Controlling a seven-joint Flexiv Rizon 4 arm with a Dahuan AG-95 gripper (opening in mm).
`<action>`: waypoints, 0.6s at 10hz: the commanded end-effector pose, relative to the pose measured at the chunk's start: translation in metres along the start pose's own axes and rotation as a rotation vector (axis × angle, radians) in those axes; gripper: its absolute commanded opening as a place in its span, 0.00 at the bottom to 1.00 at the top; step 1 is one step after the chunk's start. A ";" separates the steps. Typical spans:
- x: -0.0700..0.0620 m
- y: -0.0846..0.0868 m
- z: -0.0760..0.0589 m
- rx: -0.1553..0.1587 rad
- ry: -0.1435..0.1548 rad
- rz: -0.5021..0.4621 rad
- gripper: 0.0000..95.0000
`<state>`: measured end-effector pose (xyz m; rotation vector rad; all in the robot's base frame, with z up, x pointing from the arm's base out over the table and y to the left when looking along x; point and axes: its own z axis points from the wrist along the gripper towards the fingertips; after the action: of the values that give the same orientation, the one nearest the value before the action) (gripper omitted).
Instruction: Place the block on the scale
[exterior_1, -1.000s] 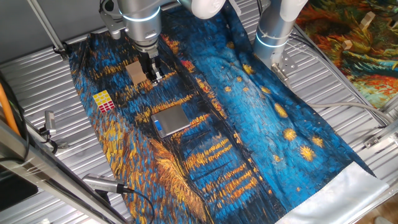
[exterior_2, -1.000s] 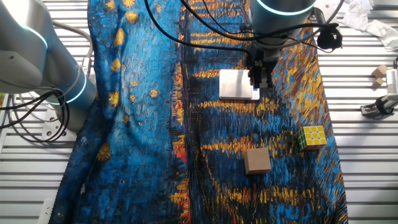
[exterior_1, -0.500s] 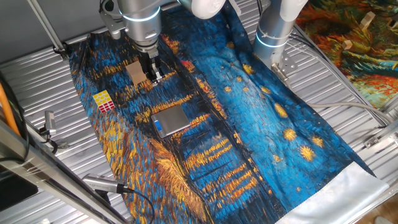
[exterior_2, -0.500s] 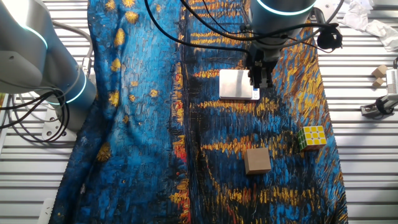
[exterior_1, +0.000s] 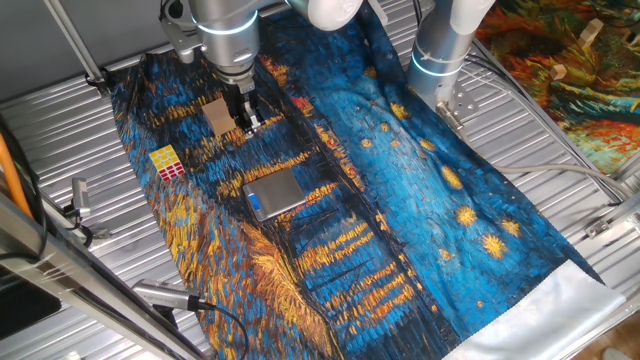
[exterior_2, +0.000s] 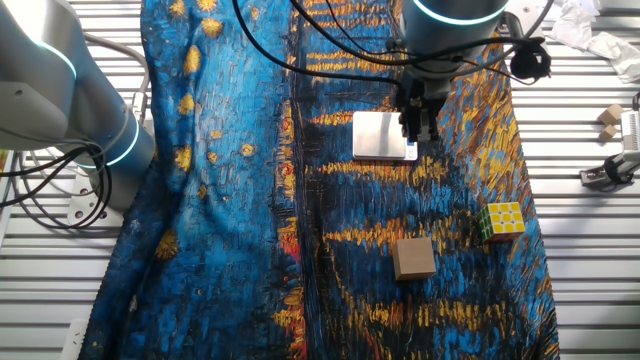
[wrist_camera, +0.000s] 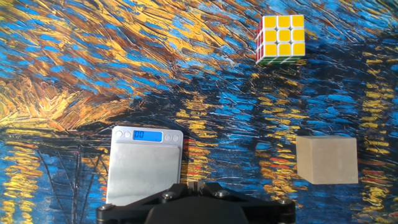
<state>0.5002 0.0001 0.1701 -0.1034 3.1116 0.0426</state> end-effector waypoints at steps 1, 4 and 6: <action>0.000 0.000 0.000 0.000 0.000 -0.004 0.00; 0.000 0.000 0.000 0.000 -0.001 -0.008 0.00; 0.000 0.000 0.000 0.000 0.000 -0.007 0.00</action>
<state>0.5002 0.0002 0.1700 -0.1159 3.1103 0.0431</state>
